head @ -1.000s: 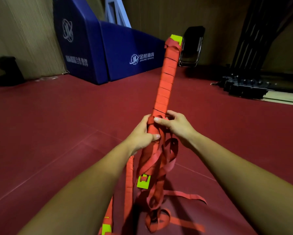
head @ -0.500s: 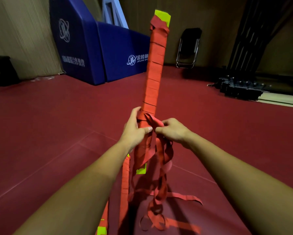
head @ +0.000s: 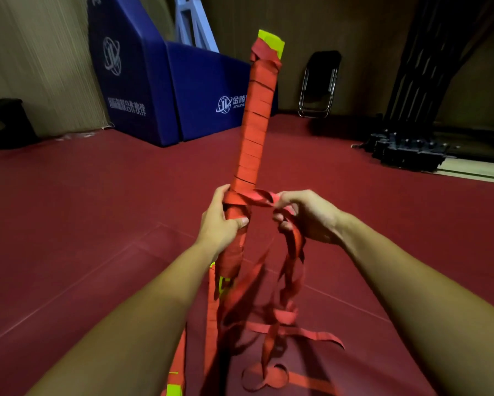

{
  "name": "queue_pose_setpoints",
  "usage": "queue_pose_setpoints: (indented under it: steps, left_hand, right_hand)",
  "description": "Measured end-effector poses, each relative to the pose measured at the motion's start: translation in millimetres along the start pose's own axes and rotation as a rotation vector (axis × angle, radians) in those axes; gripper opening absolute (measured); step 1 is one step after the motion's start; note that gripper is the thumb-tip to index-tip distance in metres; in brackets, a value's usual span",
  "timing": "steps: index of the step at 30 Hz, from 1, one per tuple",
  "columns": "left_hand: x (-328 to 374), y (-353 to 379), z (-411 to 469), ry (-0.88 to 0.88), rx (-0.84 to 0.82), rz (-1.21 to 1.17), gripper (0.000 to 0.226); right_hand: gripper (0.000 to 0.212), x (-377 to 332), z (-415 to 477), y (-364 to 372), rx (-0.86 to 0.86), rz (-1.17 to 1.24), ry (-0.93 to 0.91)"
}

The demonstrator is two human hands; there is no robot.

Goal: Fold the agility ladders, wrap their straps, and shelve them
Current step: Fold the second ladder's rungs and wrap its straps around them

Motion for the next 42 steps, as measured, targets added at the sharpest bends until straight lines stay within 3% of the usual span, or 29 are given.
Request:
queue_pose_setpoints:
  steps: [3, 4, 7, 13, 17, 21, 25, 28, 31, 35, 37, 40, 42]
  left_hand:
    - [-1, -3, 2, -0.009, 0.027, -0.012, 0.08]
    - [0, -4, 2, -0.012, 0.029, -0.018, 0.08]
    - [0, -5, 0, -0.01, 0.026, -0.012, 0.08]
    - [0, -4, -5, -0.006, -0.013, 0.052, 0.076]
    - [4, -1, -8, -0.009, -0.014, 0.079, 0.077]
    - [7, 2, -10, -0.026, -0.005, 0.069, 0.08]
    - [10, 3, -11, -0.016, -0.003, 0.066, 0.081]
    - [11, 2, -10, 0.003, 0.0, 0.088, 0.081]
    - [13, 1, -12, 0.033, -0.013, 0.122, 0.082]
    - [14, 0, -15, 0.082, -0.025, 0.155, 0.077]
    - [15, 0, -16, 0.113, -0.021, 0.174, 0.073]
    - [18, 1, -17, 0.127, -0.026, 0.194, 0.076]
    - [19, 2, -17, 0.117, -0.027, 0.194, 0.08]
  right_hand:
    - [0.005, 10, -1, -9, -0.032, -0.609, -0.012]
    - [0.003, 13, -1, -10, 0.006, -0.698, -0.021]
    - [0.009, 12, 2, -12, 0.148, -0.482, -0.12]
    - [0.029, 0, 2, 0, 0.095, -0.052, -0.117]
    - [0.02, 5, 2, 4, 0.087, -0.155, 0.057]
    - [0.026, 9, 3, 5, 0.073, -0.212, 0.107]
    - [0.03, 8, 6, 4, 0.162, -0.566, -0.014]
    - [0.036, 6, 7, 8, 0.183, -0.528, -0.103]
    - [0.008, 6, 8, 18, 0.161, -0.507, -0.135]
    - [0.039, 14, 15, 24, 0.253, -0.526, -0.145]
    - [0.043, 16, 16, 26, 0.329, -0.635, -0.163]
    - [0.026, 14, 15, 27, 0.39, -0.78, -0.178]
    - [0.02, 15, 17, 25, 0.34, -0.723, -0.177]
Point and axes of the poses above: each hand's wrist, its own z-axis towards the middle knuckle, its own y-axis out of the palm, x = y × z, the point moved 3 cm from there along z, towards the middle knuckle, and after that the axes turned 9 degrees about -y, right-handed, at the moved point
